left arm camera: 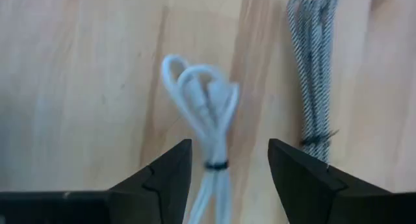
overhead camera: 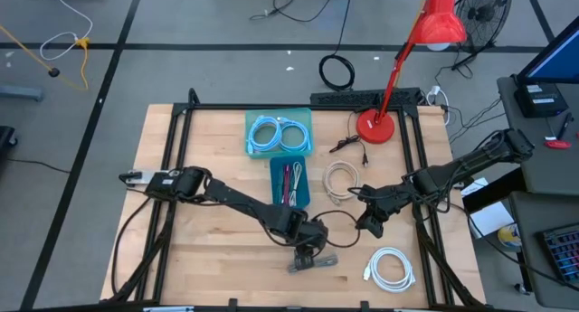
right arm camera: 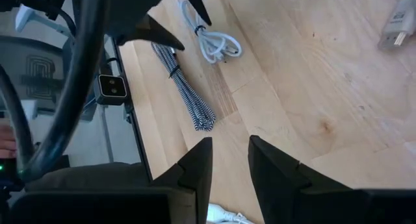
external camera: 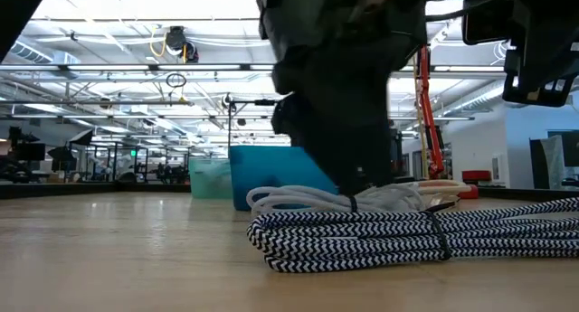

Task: Pick & Place USB Port
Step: Put the white usb cable into the blue bin

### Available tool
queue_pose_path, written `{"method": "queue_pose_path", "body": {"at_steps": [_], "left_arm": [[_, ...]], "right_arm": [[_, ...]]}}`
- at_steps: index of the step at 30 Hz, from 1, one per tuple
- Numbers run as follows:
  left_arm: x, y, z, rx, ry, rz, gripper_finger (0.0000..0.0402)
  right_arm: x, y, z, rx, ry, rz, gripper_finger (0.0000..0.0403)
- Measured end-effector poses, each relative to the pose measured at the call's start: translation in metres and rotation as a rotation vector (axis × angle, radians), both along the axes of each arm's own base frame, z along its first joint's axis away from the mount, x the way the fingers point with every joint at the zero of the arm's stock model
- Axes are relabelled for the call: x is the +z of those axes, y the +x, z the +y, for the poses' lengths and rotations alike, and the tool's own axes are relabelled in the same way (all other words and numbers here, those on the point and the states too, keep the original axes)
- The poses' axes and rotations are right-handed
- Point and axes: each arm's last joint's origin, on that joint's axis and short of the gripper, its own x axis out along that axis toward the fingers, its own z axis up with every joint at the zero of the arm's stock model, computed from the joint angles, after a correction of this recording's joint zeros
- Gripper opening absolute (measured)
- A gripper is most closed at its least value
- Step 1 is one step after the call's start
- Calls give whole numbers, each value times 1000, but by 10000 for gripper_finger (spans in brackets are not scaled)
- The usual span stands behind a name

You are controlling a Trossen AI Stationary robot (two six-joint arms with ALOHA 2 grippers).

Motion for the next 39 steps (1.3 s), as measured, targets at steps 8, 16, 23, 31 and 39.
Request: {"method": "queue_pose_path", "body": {"at_steps": [8, 16, 23, 31, 39], "left_arm": [[-4, -7, 4, -39, 91, 64, 207], [-4, -6, 6, -40, 115, 56, 207], [-4, -6, 6, -38, 111, 57, 182], [-4, -6, 5, -43, 100, 58, 124], [-17, -9, 5, -57, 46, 71, 118]], "right_arm": [[0, 0, 0, -2, 2, 3, 90], [0, 0, 0, -7, -4, 3, 90], [0, 0, 0, -10, -2, 4, 90], [0, 0, 0, -10, -2, 4, 90], [0, 0, 0, -10, -2, 4, 90]]}}
